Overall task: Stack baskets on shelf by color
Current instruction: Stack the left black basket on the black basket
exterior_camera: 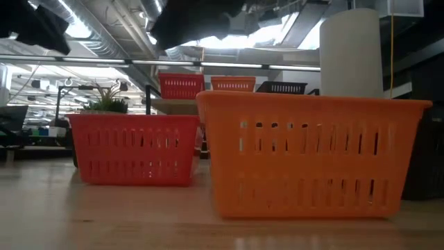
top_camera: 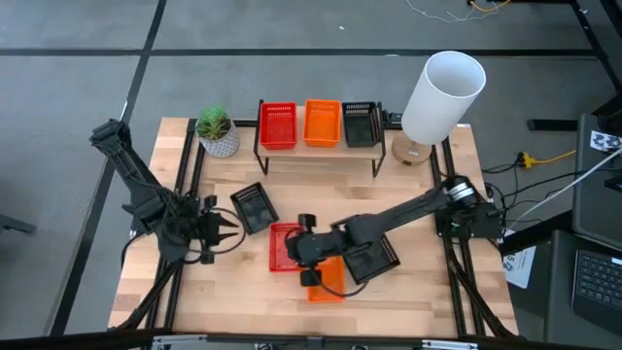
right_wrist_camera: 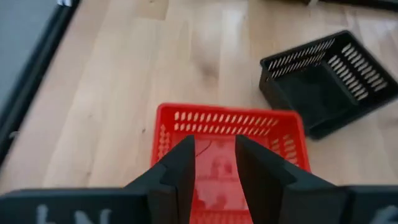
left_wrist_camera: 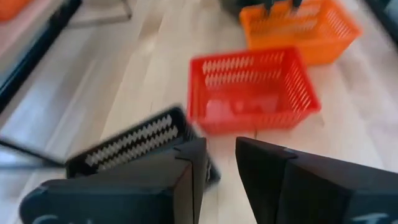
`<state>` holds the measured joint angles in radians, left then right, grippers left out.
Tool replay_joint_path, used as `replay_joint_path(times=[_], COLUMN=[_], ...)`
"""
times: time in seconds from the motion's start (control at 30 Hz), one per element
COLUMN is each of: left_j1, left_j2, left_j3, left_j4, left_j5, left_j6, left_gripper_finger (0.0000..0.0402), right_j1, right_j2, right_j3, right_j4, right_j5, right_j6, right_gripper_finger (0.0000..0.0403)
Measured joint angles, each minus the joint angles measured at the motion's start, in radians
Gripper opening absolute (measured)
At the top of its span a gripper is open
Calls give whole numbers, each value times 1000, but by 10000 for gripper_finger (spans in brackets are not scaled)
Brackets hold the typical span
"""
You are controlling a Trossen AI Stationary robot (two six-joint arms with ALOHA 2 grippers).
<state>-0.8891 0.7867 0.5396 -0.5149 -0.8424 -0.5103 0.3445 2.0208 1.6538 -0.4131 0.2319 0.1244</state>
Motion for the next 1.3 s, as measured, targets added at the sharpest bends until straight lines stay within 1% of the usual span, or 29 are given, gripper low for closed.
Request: replay_joint_path(times=[0.13, 0.23, 0.27, 0.33, 0.4, 0.47, 0.57, 0.67, 0.83, 0.97, 1.1, 1.2, 1.3], left_j1=[63, 136, 165, 220, 262, 287, 302, 311, 316, 316, 316, 316, 316], left_j2=[-59, -102, -120, -157, -192, -228, -272, -310, -359, -382, -391, -391, -391], left_j3=[-82, -135, -155, -199, -237, -256, -259, -259, -259, -259, -259, -259, -259], left_j4=[227, 309, 317, 342, 379, 386, 400, 400, 397, 398, 397, 393, 393], left_j5=[33, 122, 153, 222, 285, 306, 304, 300, 232, 223, 224, 225, 225], left_j6=[252, 389, 405, 409, 409, 412, 453, 497, 499, 520, 521, 529, 541], left_gripper_finger=[80, 80, 80, 80, 80, 80, 80, 80, 80, 80, 80, 80, 80], right_j1=[-14, -30, -34, -38, -44, -63, -108, -147, -200, -226, -239, -246, -244], right_j2=[57, 85, 93, 105, 109, 108, 118, 154, 271, 376, 446, 473, 486], right_j3=[70, 93, 97, 96, 95, 109, 150, 216, 341, 446, 541, 568, 569], right_j4=[-27, -31, -29, -51, -52, -39, 3, 9, -15, -88, -188, -218, -222], right_j5=[55, 33, 17, 22, 60, 50, -46, -116, -198, -206, -213, -252, -258], right_j6=[-32, -24, -23, -26, -52, -80, -121, -179, -243, -304, -319, -323, -340], right_gripper_finger=[114, 114, 114, 114, 114, 114, 114, 114, 114, 114, 114, 114, 114])
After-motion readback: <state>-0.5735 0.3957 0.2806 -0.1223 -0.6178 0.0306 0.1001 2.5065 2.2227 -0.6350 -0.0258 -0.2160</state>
